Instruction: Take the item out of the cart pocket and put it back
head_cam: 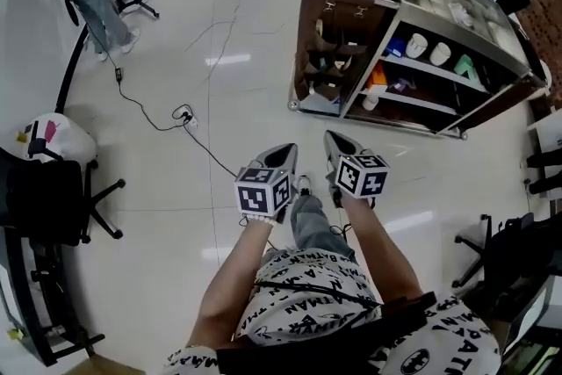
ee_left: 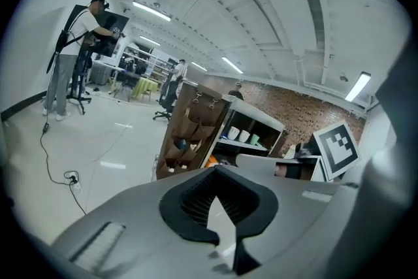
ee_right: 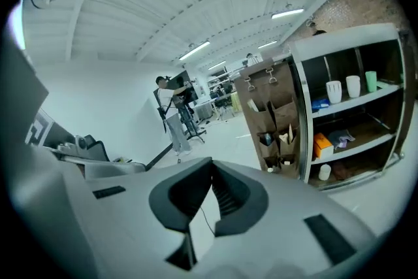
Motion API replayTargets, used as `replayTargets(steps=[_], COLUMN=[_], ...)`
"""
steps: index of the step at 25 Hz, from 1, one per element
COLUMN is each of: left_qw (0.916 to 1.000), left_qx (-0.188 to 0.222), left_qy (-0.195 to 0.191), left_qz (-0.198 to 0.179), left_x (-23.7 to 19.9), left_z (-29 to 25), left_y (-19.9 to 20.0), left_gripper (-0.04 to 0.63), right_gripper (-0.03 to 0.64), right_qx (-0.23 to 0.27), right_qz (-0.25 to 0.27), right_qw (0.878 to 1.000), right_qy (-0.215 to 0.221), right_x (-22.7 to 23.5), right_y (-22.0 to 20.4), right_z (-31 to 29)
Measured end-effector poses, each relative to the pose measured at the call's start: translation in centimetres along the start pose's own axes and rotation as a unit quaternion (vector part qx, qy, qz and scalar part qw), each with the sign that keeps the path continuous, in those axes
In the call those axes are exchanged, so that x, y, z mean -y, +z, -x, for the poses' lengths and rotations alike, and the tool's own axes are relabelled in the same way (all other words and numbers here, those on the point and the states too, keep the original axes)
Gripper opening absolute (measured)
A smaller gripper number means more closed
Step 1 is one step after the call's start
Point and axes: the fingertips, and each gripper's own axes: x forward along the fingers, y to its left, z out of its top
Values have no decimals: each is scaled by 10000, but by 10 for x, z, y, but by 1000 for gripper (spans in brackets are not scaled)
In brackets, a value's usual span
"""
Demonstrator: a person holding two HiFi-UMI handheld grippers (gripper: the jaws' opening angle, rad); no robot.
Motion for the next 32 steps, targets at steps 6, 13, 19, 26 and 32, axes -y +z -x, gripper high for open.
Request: replayTargets(steps=[6,13,19,26,32], left_qw=[9996,9993,9989,9985,9985], left_qx=[165,272,413,495,506], left_qy=[-215,-259,-167,-219,-216], left_qz=[-72,-58,-134,6,48], left_x=[38,62,75,87,92], left_z=[53,77,74,60,51], left_y=[-16,-19,-5,0,0], left_gripper=[-2,-2,-2,-2,-2], right_gripper=[-4,-3,0,0,0], right_qx=[22,154,21,-17,26], right_qz=[423,531,699,754,807], right_qw=[9989,9979,9973,9971,9967], right_qy=[197,340,217,125,102], right_x=[-66,-87,-69,-49,-39], right_y=[-19,-18,-12,-12,-6], right_z=[62,89,100,111,114])
